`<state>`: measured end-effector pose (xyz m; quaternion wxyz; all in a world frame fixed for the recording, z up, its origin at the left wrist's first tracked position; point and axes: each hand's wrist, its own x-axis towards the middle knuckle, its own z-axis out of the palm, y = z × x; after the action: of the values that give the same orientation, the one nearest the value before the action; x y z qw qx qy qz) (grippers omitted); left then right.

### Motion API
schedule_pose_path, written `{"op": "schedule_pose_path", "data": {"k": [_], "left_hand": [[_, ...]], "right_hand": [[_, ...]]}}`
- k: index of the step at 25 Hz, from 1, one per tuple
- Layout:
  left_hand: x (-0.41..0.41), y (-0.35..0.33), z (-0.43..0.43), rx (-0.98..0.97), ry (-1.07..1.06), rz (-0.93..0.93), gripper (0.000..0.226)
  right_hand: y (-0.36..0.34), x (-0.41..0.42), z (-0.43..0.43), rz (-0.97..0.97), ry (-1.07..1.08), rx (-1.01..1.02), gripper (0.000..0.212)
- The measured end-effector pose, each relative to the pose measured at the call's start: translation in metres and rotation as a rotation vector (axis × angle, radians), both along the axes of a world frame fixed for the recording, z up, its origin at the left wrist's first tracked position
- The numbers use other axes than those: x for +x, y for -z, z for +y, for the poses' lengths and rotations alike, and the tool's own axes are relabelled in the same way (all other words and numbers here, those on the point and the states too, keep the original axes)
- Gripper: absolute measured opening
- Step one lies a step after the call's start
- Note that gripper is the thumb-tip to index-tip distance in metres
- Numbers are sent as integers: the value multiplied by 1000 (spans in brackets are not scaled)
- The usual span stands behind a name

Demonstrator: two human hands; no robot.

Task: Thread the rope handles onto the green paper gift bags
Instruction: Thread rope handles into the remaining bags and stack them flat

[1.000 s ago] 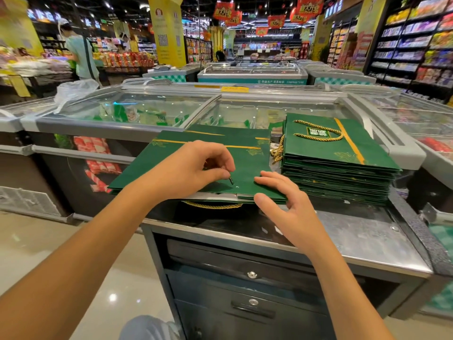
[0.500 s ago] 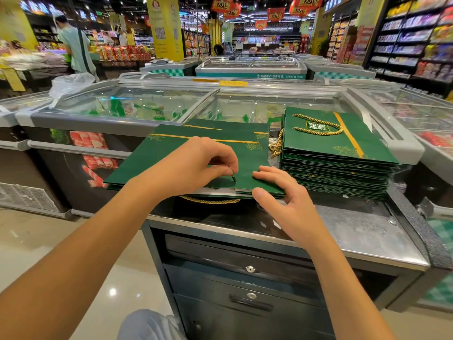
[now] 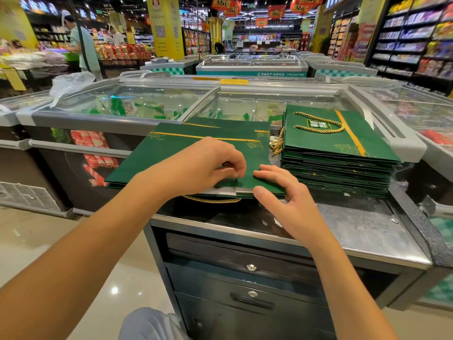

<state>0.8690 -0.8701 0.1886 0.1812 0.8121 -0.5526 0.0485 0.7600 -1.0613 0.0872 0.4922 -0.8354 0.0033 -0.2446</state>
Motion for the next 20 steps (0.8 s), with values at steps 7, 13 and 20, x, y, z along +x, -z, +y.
{"op": "schedule_pose_path", "data": {"k": [7,13,20], "left_hand": [[-1,6,14,-3,-38,106,22],[-7,8,22,-39,-86,120,31],[-8,14,14,-120,-102,86,23]], "right_hand": [[-2,-1,3,-20,48,13,25],[1,-2,6,-89,89,48,32],[4,-6,34,-432,292,-179,12]]}}
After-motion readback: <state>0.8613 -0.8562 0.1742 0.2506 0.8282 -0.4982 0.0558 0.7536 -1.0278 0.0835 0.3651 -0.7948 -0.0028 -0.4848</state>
